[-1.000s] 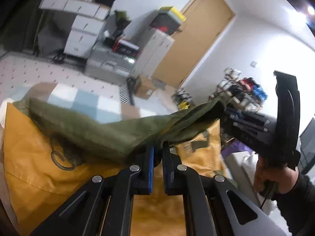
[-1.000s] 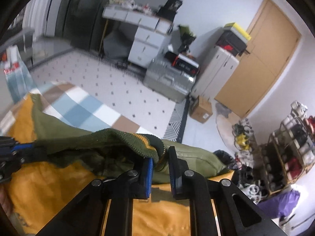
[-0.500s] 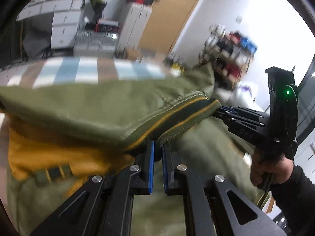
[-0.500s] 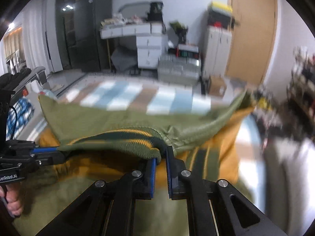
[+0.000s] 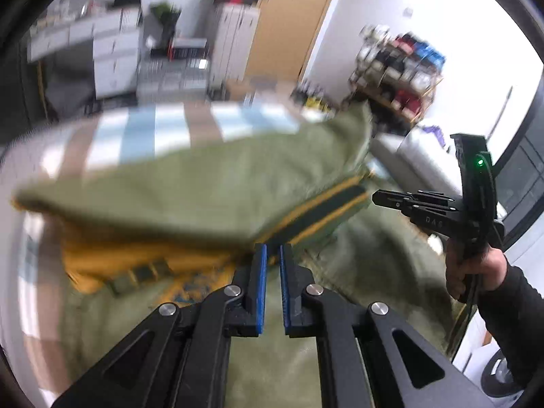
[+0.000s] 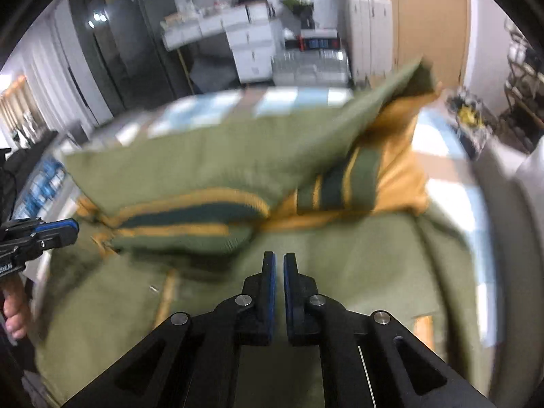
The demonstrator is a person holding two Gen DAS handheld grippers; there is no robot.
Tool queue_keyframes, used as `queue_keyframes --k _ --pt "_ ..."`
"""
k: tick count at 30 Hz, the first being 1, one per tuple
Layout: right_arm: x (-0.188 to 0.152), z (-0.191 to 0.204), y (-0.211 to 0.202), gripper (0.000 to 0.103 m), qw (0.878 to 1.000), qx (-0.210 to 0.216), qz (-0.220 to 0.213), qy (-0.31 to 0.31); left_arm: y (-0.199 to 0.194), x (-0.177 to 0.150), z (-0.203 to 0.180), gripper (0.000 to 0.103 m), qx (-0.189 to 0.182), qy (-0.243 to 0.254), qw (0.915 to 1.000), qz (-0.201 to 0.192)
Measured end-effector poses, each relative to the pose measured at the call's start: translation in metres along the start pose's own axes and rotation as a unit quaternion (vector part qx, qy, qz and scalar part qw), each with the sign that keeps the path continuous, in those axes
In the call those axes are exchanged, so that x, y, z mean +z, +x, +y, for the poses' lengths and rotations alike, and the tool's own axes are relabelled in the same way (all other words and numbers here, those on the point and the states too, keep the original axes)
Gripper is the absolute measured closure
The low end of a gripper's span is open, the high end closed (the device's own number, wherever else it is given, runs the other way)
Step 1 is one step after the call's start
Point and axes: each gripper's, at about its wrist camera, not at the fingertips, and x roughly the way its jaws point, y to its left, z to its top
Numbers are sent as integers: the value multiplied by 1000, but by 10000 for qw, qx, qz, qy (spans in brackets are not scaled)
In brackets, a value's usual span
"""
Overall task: Fold large clothes
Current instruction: 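Lift the collar with both tools and fold it over toward the hem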
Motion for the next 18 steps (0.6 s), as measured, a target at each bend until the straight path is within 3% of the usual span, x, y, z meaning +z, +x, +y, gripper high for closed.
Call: queue_keyframes --k 1,2,3,4,5,8,10,13,15,18 --pt "10 -3 -9 95 9999 -47 -129 0 -7 9 0 97 68 55 9999 -135" --pt "23 -6 -16 92 9997 -94 -230 -16 -9 20 1 85 192 106 9995 -218" --pt "36 -9 -21 82 9992 -184 -338 -47 -7 32 3 62 339 140 9989 -297" --pt "47 -8 -24 70 9986 -313 -410 -88 -4 40 5 51 444 133 9982 -378" --pt "66 -9 -23 65 9978 -460 -463 -145 1 48 8 40 546 107 9975 -437" --pt "121 -22 -1 60 9978 -570 -338 -49 36 67 12 40 601 56 9981 -149" --pt "149 -32 24 60 9983 -578 -41 82 58 64 17 41 726 -6 9973 -67" --pt "168 -45 63 60 9952 -920 329 -52 83 43 27 41 513 -267 9981 203" --pt "159 -60 89 60 9893 -1248 749 -90 93 28 33 41 375 -506 9972 399" --pt "110 -80 116 61 9783 -1434 1497 41 100 3 35 41 368 -587 9962 537"
